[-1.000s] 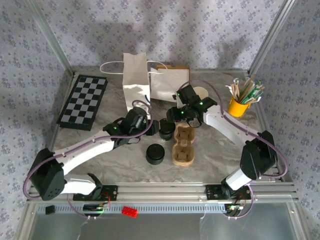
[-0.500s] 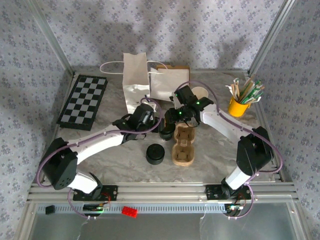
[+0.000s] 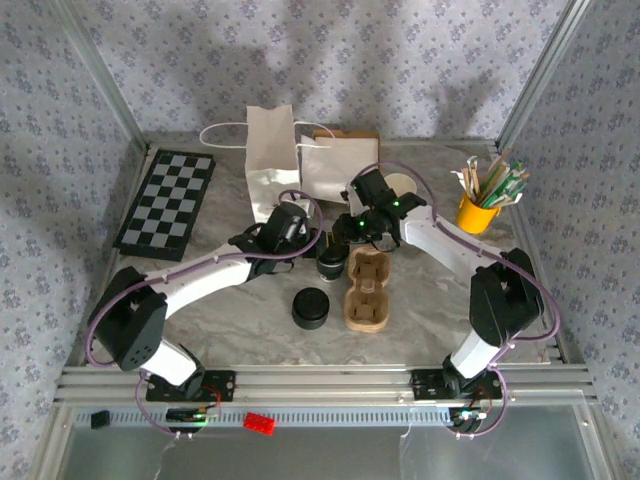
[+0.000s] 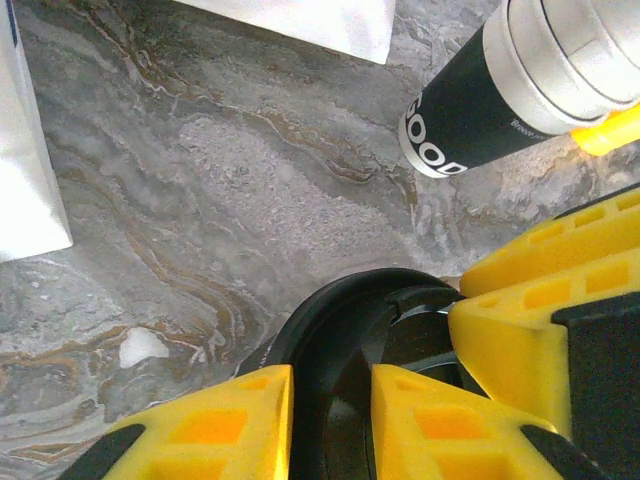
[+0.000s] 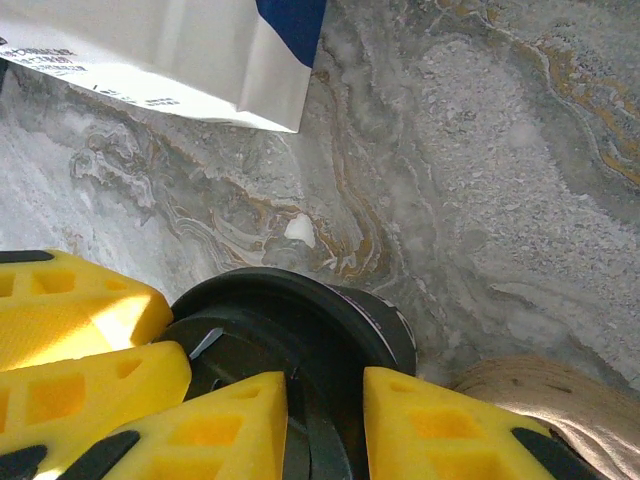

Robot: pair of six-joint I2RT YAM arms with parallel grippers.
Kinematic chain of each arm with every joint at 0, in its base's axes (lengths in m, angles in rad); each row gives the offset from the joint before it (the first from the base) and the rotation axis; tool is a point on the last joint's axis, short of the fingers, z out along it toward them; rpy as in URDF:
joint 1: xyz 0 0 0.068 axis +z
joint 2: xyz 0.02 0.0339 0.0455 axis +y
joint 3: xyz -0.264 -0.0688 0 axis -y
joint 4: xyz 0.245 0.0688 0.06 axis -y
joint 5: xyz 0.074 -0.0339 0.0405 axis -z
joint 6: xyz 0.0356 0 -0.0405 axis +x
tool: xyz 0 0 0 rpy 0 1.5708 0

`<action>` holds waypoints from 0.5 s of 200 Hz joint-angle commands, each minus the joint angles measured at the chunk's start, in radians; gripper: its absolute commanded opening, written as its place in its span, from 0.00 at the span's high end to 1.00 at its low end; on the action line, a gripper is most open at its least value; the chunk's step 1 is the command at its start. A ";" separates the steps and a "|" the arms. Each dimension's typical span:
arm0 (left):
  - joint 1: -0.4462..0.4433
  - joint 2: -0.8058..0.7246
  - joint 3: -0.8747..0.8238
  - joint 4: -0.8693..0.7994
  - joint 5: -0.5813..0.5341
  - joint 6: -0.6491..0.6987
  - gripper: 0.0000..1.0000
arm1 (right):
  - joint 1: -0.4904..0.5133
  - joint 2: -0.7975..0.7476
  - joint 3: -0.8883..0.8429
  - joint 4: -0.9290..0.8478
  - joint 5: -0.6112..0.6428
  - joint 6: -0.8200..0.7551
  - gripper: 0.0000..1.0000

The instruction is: Pack the takeout coffee

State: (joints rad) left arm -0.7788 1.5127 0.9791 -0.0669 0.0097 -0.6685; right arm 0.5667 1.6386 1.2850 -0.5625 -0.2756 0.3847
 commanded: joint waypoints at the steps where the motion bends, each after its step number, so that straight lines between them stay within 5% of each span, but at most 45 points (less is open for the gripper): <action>1: 0.002 0.027 0.002 -0.050 0.037 -0.048 0.76 | -0.004 0.014 -0.030 -0.025 -0.022 0.020 0.74; 100: 0.017 0.044 0.001 -0.224 0.065 -0.093 0.82 | 0.000 0.013 -0.158 -0.002 -0.039 0.117 0.82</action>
State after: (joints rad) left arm -0.7712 1.5108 0.9882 -0.1284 0.0402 -0.7364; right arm 0.5575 1.6058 1.1889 -0.4698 -0.3347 0.4644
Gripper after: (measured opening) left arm 0.187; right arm 0.189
